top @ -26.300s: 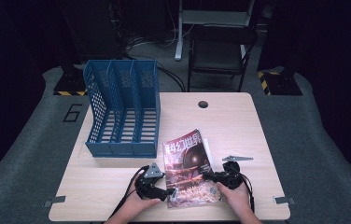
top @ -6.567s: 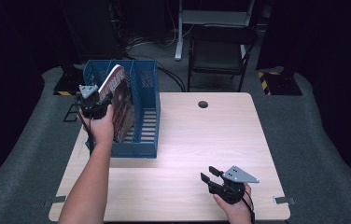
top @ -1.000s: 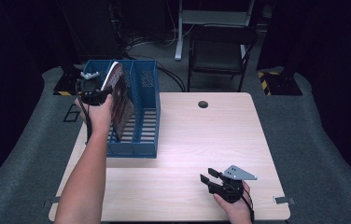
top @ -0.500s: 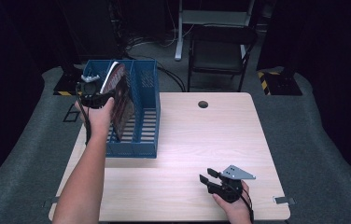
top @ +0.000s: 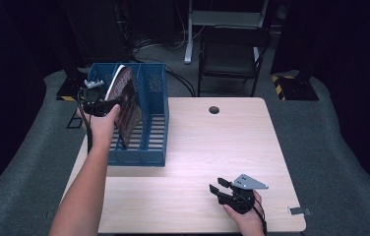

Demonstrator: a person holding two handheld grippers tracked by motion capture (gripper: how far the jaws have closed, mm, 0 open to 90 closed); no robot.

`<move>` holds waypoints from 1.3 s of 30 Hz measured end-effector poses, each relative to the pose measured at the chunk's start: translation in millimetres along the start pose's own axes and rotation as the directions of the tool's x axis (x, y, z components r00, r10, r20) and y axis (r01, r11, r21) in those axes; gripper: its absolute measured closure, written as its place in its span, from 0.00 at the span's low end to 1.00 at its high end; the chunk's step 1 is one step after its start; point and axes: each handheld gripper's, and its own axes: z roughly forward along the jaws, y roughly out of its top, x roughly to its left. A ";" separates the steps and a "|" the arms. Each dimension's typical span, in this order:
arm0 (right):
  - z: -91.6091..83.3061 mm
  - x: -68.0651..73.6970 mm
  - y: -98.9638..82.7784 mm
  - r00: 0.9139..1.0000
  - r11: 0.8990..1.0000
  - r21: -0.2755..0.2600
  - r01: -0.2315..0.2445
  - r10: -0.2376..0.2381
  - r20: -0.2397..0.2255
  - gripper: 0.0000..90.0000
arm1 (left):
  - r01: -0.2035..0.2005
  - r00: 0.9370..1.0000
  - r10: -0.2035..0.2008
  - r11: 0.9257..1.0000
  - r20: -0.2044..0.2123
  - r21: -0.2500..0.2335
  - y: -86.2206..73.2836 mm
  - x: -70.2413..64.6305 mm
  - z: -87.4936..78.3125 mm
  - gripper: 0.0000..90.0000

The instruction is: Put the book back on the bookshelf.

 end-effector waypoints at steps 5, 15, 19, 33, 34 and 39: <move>-0.7 1.3 0.1 1.000 1.000 -0.004 -0.007 0.007 -0.001 0.59 | -0.019 0.999 0.019 1.000 0.032 -0.005 0.5 0.8 -7.7 0.39; -4.1 -0.9 -0.1 1.000 1.000 -0.011 -0.009 0.009 0.002 0.59 | -0.011 0.996 0.012 1.000 0.086 -0.010 2.0 9.2 -34.6 0.40; -4.2 -1.1 0.8 1.000 1.000 -0.019 -0.002 0.002 -0.002 0.58 | -0.024 0.993 0.025 1.000 0.119 -0.008 1.8 9.6 -43.2 0.40; -4.1 0.0 1.2 1.000 1.000 -0.012 -0.001 0.001 0.004 0.58 | -0.118 0.966 0.115 0.993 0.231 -0.002 -5.8 -5.4 -79.6 0.42; -3.4 0.1 1.0 1.000 1.000 -0.019 0.001 -0.001 0.000 0.58 | -0.120 0.964 0.117 0.993 0.239 -0.005 -7.5 -6.9 -81.6 0.42; -4.8 0.0 2.2 1.000 1.000 -0.020 0.005 -0.005 -0.005 0.57 | -0.140 0.950 0.135 0.990 0.281 0.000 -16.1 -11.6 -87.7 0.42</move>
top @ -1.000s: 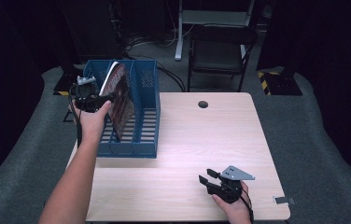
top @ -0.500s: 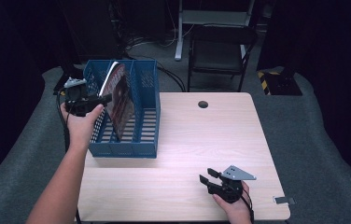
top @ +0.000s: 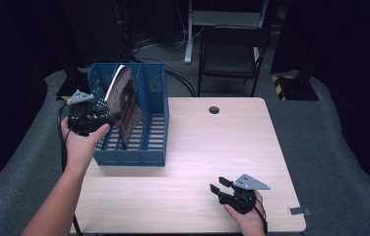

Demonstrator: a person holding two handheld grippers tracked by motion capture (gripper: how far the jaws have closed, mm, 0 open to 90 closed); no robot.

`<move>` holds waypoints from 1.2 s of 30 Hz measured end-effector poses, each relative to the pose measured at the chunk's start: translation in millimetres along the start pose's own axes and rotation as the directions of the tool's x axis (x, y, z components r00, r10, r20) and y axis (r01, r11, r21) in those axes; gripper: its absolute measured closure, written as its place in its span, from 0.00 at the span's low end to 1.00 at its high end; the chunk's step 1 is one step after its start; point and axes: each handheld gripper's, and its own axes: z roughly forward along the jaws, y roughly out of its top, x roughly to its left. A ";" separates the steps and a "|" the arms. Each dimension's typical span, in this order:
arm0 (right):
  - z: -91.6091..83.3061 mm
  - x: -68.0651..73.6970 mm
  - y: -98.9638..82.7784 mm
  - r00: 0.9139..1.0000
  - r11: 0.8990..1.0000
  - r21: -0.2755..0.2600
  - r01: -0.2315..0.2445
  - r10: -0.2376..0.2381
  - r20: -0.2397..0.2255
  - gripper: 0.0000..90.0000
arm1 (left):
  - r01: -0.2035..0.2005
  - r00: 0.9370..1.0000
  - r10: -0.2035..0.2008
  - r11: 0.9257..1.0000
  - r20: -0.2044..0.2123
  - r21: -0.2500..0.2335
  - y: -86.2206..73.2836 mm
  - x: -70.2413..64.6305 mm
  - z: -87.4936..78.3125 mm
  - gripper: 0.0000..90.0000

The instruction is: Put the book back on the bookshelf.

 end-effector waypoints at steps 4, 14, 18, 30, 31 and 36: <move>0.5 -0.2 0.3 1.000 1.000 -0.005 -0.005 0.005 0.005 0.57 | -0.028 0.998 0.028 1.000 0.054 0.012 -7.5 -12.1 0.9 0.42; -1.3 -1.8 1.8 1.000 1.000 -0.001 -0.008 0.008 0.006 0.56 | -0.086 0.982 0.083 0.996 0.170 0.015 -40.8 -45.2 11.7 0.42; -1.4 -2.5 2.6 1.000 1.000 -0.004 -0.012 0.012 0.006 0.56 | -0.105 0.976 0.099 0.994 0.196 0.021 -56.4 -54.7 16.8 0.42; -1.6 -1.8 5.6 1.000 1.000 0.004 0.002 -0.002 -0.009 0.56 | -0.173 0.953 0.155 0.984 0.261 0.050 -111.2 -73.4 21.5 0.42; -1.9 -2.0 5.5 1.000 1.000 0.005 -0.002 0.002 -0.017 0.56 | -0.175 0.951 0.154 0.983 0.267 0.054 -117.4 -74.9 22.3 0.42; -1.3 -3.2 6.4 1.000 1.000 -0.002 0.007 -0.007 -0.012 0.56 | -0.182 0.933 0.143 0.979 0.329 0.090 -153.4 -87.1 30.8 0.42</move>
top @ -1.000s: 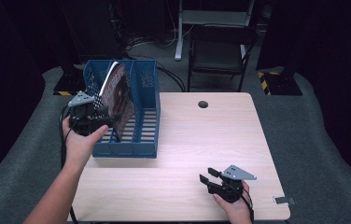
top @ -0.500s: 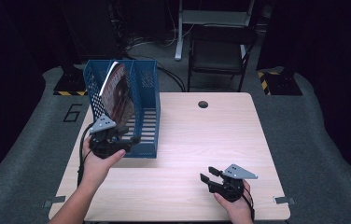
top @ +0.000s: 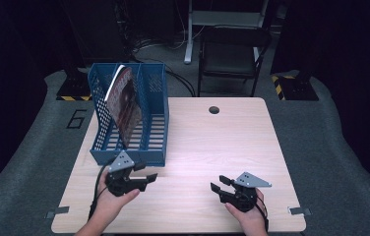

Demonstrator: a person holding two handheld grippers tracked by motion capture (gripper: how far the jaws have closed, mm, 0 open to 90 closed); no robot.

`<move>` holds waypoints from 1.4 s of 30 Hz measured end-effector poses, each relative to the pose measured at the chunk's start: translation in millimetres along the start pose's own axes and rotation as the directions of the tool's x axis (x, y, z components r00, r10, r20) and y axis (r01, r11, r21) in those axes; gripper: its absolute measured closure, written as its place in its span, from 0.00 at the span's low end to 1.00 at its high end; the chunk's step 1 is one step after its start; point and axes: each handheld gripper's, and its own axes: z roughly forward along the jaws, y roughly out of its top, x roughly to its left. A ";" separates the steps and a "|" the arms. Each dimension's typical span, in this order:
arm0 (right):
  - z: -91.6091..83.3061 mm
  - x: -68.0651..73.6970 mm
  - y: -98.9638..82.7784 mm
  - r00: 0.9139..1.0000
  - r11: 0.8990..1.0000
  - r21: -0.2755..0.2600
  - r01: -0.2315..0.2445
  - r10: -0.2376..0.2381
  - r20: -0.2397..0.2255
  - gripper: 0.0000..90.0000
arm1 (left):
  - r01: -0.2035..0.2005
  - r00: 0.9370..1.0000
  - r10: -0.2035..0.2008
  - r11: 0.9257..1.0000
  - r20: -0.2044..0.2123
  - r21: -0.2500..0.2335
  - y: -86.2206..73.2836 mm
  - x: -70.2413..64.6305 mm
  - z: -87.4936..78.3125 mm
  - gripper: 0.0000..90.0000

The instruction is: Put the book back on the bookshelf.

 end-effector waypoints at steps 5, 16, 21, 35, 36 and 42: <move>0.5 0.9 -0.5 1.000 1.000 0.006 -0.010 0.010 -0.001 0.56 | 0.031 0.997 -0.030 0.999 0.072 -0.007 -19.4 -8.0 13.1 0.42; 4.1 2.4 -2.8 1.000 1.000 0.018 -0.008 0.009 -0.011 0.56 | -0.059 0.994 0.053 0.997 0.093 0.053 -38.4 -12.7 38.9 0.43; 6.3 2.4 -4.2 1.000 1.000 0.029 -0.007 0.007 -0.011 0.56 | -0.091 0.990 0.077 0.990 0.119 0.108 -48.4 -16.5 50.8 0.43; 14.7 4.6 -9.7 1.000 0.998 0.059 0.013 -0.012 -0.014 0.56 | -0.148 0.980 0.124 0.976 0.153 0.159 -53.1 -28.8 64.6 0.43; 14.7 4.6 -9.8 1.000 0.998 0.065 0.014 -0.013 -0.015 0.56 | -0.161 0.978 0.135 0.973 0.160 0.164 -52.7 -28.8 64.7 0.43; 15.7 5.6 -11.4 1.000 0.998 0.063 0.014 -0.014 -0.005 0.56 | -0.185 0.977 0.160 0.967 0.144 0.178 -52.9 -31.9 68.0 0.43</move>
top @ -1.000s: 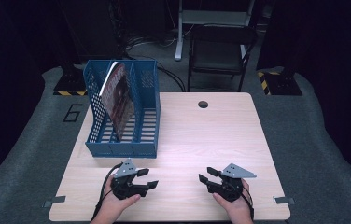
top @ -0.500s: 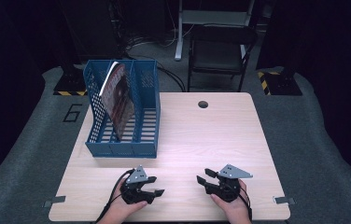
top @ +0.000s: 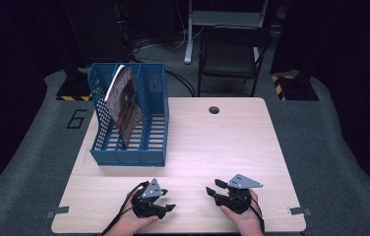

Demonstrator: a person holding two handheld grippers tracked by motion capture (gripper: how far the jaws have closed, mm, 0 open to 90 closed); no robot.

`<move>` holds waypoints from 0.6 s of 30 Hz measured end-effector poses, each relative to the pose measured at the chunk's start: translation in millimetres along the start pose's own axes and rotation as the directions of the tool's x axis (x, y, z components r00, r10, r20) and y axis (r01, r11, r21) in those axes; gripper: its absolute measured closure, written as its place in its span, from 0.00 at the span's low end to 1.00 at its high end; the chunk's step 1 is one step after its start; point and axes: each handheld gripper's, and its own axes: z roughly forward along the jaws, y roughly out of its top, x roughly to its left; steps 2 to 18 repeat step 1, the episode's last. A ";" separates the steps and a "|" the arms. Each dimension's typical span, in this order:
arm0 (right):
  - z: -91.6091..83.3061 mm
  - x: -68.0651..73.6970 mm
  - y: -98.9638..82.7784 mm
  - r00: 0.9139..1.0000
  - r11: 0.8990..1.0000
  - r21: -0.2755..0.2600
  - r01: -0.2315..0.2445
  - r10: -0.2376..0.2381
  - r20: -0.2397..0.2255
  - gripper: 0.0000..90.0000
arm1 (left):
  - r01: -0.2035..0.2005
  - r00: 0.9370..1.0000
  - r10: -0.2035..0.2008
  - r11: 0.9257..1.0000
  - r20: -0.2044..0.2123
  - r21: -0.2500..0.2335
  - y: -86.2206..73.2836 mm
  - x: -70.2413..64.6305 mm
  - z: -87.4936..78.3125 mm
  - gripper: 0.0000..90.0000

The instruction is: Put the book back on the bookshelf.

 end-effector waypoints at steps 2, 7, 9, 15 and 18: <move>-0.1 -0.2 0.1 1.000 1.000 0.000 0.003 -0.003 -0.001 0.56 | 0.001 1.000 -0.001 1.000 0.010 0.009 0.4 0.8 -0.6 0.43; -0.1 -0.2 0.1 1.000 1.000 0.000 0.003 -0.003 -0.001 0.56 | 0.001 1.000 -0.001 1.000 0.010 0.009 0.4 0.8 -0.6 0.43; -0.1 -0.2 0.1 1.000 1.000 0.000 0.003 -0.003 -0.001 0.56 | 0.001 1.000 -0.001 1.000 0.010 0.009 0.4 0.8 -0.6 0.43; -0.1 -0.2 0.1 1.000 1.000 0.000 0.003 -0.003 -0.001 0.56 | 0.001 1.000 -0.001 1.000 0.010 0.009 0.4 0.8 -0.6 0.43; -0.1 -0.2 0.1 1.000 1.000 0.000 0.003 -0.003 -0.001 0.56 | 0.001 1.000 -0.001 1.000 0.010 0.009 0.4 0.8 -0.6 0.43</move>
